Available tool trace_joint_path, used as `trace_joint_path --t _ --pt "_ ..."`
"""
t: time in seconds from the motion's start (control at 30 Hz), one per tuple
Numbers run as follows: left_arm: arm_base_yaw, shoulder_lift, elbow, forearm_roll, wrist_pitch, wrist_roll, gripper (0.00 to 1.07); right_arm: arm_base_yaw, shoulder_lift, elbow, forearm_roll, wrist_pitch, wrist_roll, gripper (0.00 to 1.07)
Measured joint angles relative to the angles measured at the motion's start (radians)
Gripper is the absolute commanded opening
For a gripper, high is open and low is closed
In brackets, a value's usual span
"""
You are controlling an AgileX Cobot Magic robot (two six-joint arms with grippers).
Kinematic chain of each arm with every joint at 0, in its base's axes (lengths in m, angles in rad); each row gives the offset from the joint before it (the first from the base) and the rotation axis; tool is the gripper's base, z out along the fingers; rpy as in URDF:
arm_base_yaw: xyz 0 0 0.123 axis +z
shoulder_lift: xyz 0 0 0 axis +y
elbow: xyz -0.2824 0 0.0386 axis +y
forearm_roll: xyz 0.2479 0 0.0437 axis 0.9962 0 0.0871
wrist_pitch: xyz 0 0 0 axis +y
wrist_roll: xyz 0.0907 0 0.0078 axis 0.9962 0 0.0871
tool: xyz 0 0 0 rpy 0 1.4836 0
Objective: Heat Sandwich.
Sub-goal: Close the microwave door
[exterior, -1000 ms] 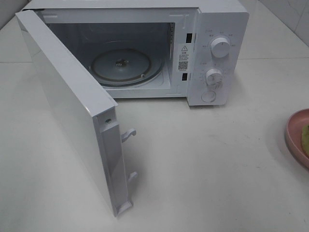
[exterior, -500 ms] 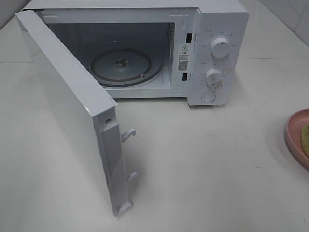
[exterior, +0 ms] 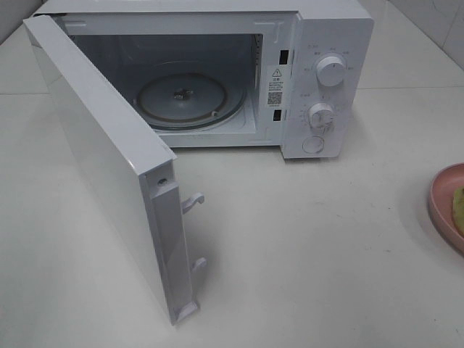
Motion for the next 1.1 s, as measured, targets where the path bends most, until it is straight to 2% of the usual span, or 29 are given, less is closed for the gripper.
trace_joint_path --t 0.2,0.57,0.8,0.97,1.1 --pt "0.000 0.000 0.000 0.000 0.000 0.000 1.00 0.001 -0.123 0.004 -0.026 -0.057 0.009 0.76" --pt "0.000 0.000 0.000 0.000 0.000 0.000 1.00 0.001 -0.313 0.181 -0.026 -0.171 0.030 0.76" --pt "0.000 0.000 0.000 0.000 0.000 0.000 1.00 -0.063 -0.413 0.186 -0.028 -0.182 0.034 0.76" --pt "0.000 0.000 0.000 0.000 0.000 0.000 1.00 -0.070 -0.497 0.209 -0.033 -0.158 0.026 0.76" --pt "0.000 0.000 0.000 0.000 0.000 0.000 1.00 -0.070 -0.504 0.215 -0.033 -0.146 0.025 0.76"
